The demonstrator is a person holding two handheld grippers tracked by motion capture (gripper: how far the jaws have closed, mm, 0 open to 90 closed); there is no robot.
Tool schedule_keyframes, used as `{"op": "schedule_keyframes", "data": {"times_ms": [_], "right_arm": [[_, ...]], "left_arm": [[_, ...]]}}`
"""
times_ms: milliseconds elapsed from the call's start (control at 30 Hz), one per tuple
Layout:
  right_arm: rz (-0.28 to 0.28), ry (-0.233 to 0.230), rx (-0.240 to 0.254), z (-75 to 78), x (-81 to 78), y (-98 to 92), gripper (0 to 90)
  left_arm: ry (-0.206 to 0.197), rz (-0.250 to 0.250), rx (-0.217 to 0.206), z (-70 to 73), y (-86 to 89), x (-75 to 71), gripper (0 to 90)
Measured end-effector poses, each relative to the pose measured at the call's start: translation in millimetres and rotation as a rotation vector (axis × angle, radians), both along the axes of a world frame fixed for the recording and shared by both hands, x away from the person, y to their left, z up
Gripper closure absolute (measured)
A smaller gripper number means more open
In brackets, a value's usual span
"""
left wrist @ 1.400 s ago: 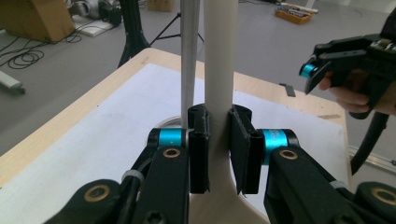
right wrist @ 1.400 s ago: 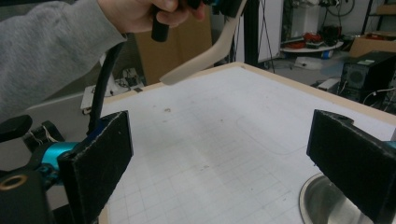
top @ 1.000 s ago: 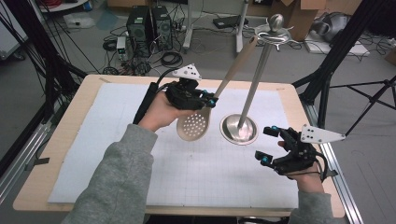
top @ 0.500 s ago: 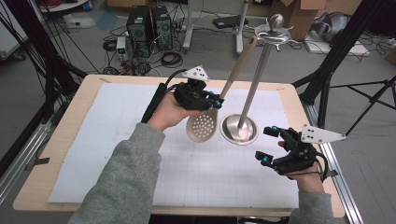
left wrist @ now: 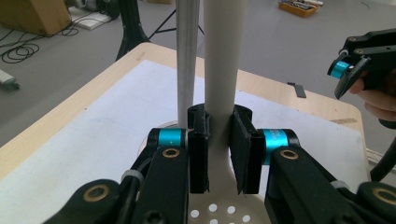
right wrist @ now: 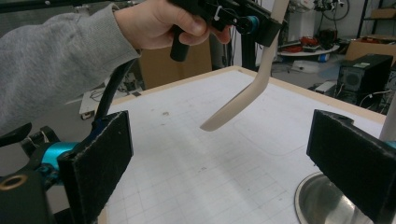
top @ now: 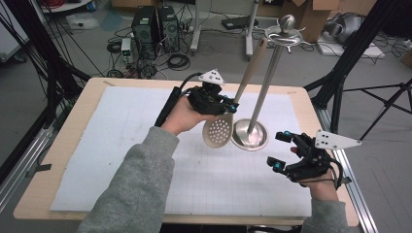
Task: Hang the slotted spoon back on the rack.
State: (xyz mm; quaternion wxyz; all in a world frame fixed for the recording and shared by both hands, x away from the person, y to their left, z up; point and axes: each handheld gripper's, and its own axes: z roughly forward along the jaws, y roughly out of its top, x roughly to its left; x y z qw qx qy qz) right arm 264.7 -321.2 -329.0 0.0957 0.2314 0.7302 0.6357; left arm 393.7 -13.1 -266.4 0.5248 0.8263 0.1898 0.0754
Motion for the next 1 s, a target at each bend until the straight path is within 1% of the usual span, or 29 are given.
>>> {"op": "schedule_keyframes", "data": {"times_ms": [67, 133, 267, 300, 333, 400, 433, 467, 500, 567, 767, 833, 900, 1000], "right_arm": [[0.001, -0.005, 0.003, -0.3, 0.1, 0.3, 6.1], [0.003, -0.007, 0.001, -0.6, 0.3, 0.2, 6.0], [0.000, -0.001, 0.004, -0.4, -0.1, -0.2, 6.0], [0.001, -0.009, 0.003, -0.4, 0.1, -0.5, 6.1], [0.001, -0.009, 0.006, -0.2, -0.2, -0.6, 6.1], [-0.001, -0.014, 0.012, 0.2, -0.4, -1.3, 6.1], [-0.002, -0.010, 0.015, 0.5, -0.9, -1.4, 6.1], [-0.001, -0.009, 0.014, 0.6, -1.1, -1.7, 6.0], [-0.002, -0.007, 0.014, 0.5, -1.2, -1.9, 6.1], [-0.001, -0.001, 0.010, -0.2, -1.1, -2.1, 6.1], [0.000, -0.003, 0.011, -1.1, 0.0, -2.0, 6.1], [0.000, -0.006, 0.013, 0.1, -0.3, -2.3, 6.0], [-0.001, -0.010, 0.018, 0.9, -0.8, -2.7, 6.1], [-0.002, -0.006, 0.016, 0.8, -1.3, -3.6, 6.0]], "left_arm": [[-0.004, -0.003, 0.011, -0.3, -1.0, 1.1, 77.6], [0.000, 0.002, 0.005, -0.7, -2.8, 1.0, 77.6], [0.000, 0.004, 0.008, -1.2, -6.5, 2.4, 77.6], [0.006, 0.010, 0.003, -1.5, -7.9, 2.1, 77.6], [0.004, 0.008, -0.004, -2.3, -9.2, 2.8, 77.6], [0.001, 0.006, 0.003, -2.8, -10.9, 3.5, 77.6], [0.006, 0.008, -0.003, -3.2, -12.4, 3.5, 77.6], [0.003, 0.002, 0.006, -3.3, -12.9, 4.1, 77.6], [0.009, 0.004, -0.011, -4.2, -14.7, 3.8, 77.5], [0.002, 0.004, -0.007, -5.3, -16.3, 5.5, 77.5], [0.002, 0.008, -0.017, -7.2, -21.0, 7.7, 77.5], [0.002, 0.009, -0.012, -7.1, -22.7, 7.8, 77.4], [-0.003, 0.005, 0.005, -6.1, -24.4, 8.5, 77.3], [0.003, 0.006, 0.004, -5.6, -27.9, 8.8, 77.1]]}}
